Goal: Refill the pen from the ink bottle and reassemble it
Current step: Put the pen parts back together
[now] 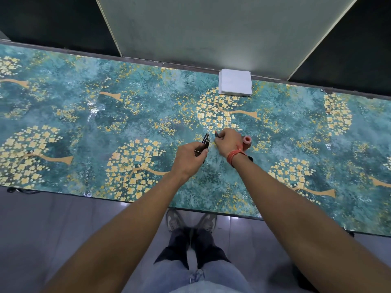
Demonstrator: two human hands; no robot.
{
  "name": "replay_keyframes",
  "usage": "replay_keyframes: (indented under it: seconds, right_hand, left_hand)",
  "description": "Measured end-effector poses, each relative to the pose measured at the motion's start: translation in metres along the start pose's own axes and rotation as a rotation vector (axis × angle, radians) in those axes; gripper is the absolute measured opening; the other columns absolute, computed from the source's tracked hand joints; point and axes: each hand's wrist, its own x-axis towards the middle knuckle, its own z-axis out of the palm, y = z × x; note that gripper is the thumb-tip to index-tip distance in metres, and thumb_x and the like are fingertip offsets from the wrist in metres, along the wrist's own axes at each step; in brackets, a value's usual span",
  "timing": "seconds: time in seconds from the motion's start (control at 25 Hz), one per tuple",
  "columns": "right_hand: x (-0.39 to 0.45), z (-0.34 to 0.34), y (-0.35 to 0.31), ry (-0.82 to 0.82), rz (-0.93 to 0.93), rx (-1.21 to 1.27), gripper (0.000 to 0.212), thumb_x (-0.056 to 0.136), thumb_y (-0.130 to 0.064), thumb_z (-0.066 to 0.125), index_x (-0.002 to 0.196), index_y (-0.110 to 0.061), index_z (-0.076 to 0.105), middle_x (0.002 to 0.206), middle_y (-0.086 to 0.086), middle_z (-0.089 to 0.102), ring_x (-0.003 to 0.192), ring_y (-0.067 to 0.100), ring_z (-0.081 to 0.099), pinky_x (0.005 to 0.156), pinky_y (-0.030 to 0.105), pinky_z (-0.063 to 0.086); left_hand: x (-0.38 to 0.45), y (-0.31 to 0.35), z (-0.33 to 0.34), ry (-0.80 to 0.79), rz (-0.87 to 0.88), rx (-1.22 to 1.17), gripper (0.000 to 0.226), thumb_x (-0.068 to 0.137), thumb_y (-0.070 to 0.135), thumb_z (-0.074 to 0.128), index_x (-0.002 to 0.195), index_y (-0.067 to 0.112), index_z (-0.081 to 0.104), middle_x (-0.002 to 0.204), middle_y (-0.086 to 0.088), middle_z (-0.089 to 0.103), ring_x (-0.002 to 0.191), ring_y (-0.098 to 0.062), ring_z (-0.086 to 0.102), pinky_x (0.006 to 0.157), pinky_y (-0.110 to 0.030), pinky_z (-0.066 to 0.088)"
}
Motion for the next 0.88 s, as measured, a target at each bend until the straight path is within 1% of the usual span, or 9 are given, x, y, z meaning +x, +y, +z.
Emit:
replay_keyframes:
  seconds: [0.04, 0.12, 0.16, 0.24, 0.4, 0.52, 0.64, 0.76, 0.88]
  right_hand:
    - [-0.004, -0.003, 0.0, 0.034, 0.023, 0.198, 0.011, 0.086, -0.01, 0.063, 0.087, 0.0, 0.068, 0.078, 0.018, 0.068, 0.073, 0.03, 0.067, 0.067, 0.038, 0.058]
    - [-0.018, -0.011, 0.001, 0.046, 0.007, 0.548, 0.021, 0.089, -0.011, 0.065, 0.108, -0.002, 0.065, 0.087, 0.017, 0.068, 0.078, 0.027, 0.07, 0.071, 0.036, 0.061]
    - [-0.025, -0.015, 0.001, 0.048, -0.032, 0.644, 0.022, 0.09, -0.01, 0.064, 0.111, -0.003, 0.065, 0.089, 0.016, 0.068, 0.08, 0.026, 0.07, 0.071, 0.035, 0.061]
    - [-0.036, -0.021, 0.0, 0.043, -0.098, 0.737, 0.015, 0.09, -0.006, 0.064, 0.104, -0.004, 0.069, 0.088, 0.013, 0.07, 0.081, 0.024, 0.07, 0.071, 0.035, 0.061]
    - [-0.043, -0.027, 0.001, 0.022, -0.124, 0.769, 0.009, 0.089, -0.003, 0.064, 0.097, -0.002, 0.069, 0.083, 0.013, 0.07, 0.076, 0.024, 0.07, 0.072, 0.037, 0.061]
    - [-0.044, -0.029, 0.003, 0.011, -0.111, 0.815, 0.008, 0.089, -0.004, 0.065, 0.096, -0.003, 0.069, 0.083, 0.014, 0.07, 0.075, 0.025, 0.071, 0.072, 0.035, 0.061]
    - [-0.045, -0.031, 0.005, -0.016, -0.141, 0.763, 0.007, 0.088, -0.004, 0.066, 0.094, -0.007, 0.07, 0.085, 0.013, 0.071, 0.081, 0.028, 0.072, 0.074, 0.038, 0.061]
    - [-0.044, -0.033, 0.008, -0.039, -0.14, 0.717, 0.011, 0.087, -0.004, 0.067, 0.097, -0.002, 0.07, 0.088, 0.015, 0.071, 0.087, 0.032, 0.072, 0.076, 0.04, 0.062]
    - [-0.045, -0.035, 0.012, -0.03, -0.145, 0.666, 0.011, 0.085, -0.008, 0.071, 0.094, -0.001, 0.071, 0.087, 0.016, 0.071, 0.084, 0.032, 0.073, 0.074, 0.04, 0.062]
  left_hand:
    - [0.0, 0.001, 0.0, -0.016, -0.006, -0.007, 0.022, 0.09, 0.019, 0.065, 0.109, 0.009, 0.071, 0.097, -0.008, 0.074, 0.081, -0.015, 0.068, 0.081, -0.028, 0.057]
    - [0.0, 0.003, 0.0, -0.047, -0.02, -0.034, 0.027, 0.09, 0.017, 0.066, 0.116, 0.009, 0.069, 0.102, -0.009, 0.073, 0.084, -0.018, 0.069, 0.083, -0.032, 0.057]
    - [0.0, 0.005, 0.0, -0.06, -0.017, -0.042, 0.028, 0.09, 0.016, 0.066, 0.117, 0.009, 0.068, 0.103, -0.01, 0.073, 0.085, -0.019, 0.069, 0.083, -0.035, 0.058]
    - [0.001, 0.008, 0.001, -0.082, 0.011, -0.045, 0.025, 0.09, 0.013, 0.065, 0.114, 0.009, 0.069, 0.099, -0.01, 0.074, 0.082, -0.021, 0.07, 0.081, -0.038, 0.059]
    - [0.001, 0.015, 0.002, -0.099, 0.055, -0.048, 0.02, 0.09, 0.012, 0.064, 0.109, 0.01, 0.071, 0.093, -0.008, 0.074, 0.077, -0.02, 0.069, 0.078, -0.037, 0.058]
    - [0.0, 0.017, 0.002, -0.094, 0.06, -0.032, 0.022, 0.091, 0.012, 0.063, 0.112, 0.01, 0.07, 0.096, -0.009, 0.074, 0.079, -0.02, 0.069, 0.08, -0.037, 0.058]
    - [0.0, 0.017, 0.002, -0.09, 0.07, -0.026, 0.02, 0.091, 0.012, 0.063, 0.11, 0.01, 0.071, 0.096, -0.009, 0.074, 0.078, -0.019, 0.068, 0.08, -0.037, 0.057]
    - [0.0, 0.017, 0.003, -0.098, 0.069, -0.023, 0.021, 0.092, 0.013, 0.062, 0.111, 0.011, 0.07, 0.097, -0.008, 0.074, 0.076, -0.017, 0.067, 0.08, -0.036, 0.057]
    - [0.0, 0.017, 0.007, -0.104, 0.076, -0.027, 0.021, 0.092, 0.014, 0.062, 0.111, 0.011, 0.071, 0.095, -0.008, 0.074, 0.074, -0.015, 0.066, 0.08, -0.037, 0.058]
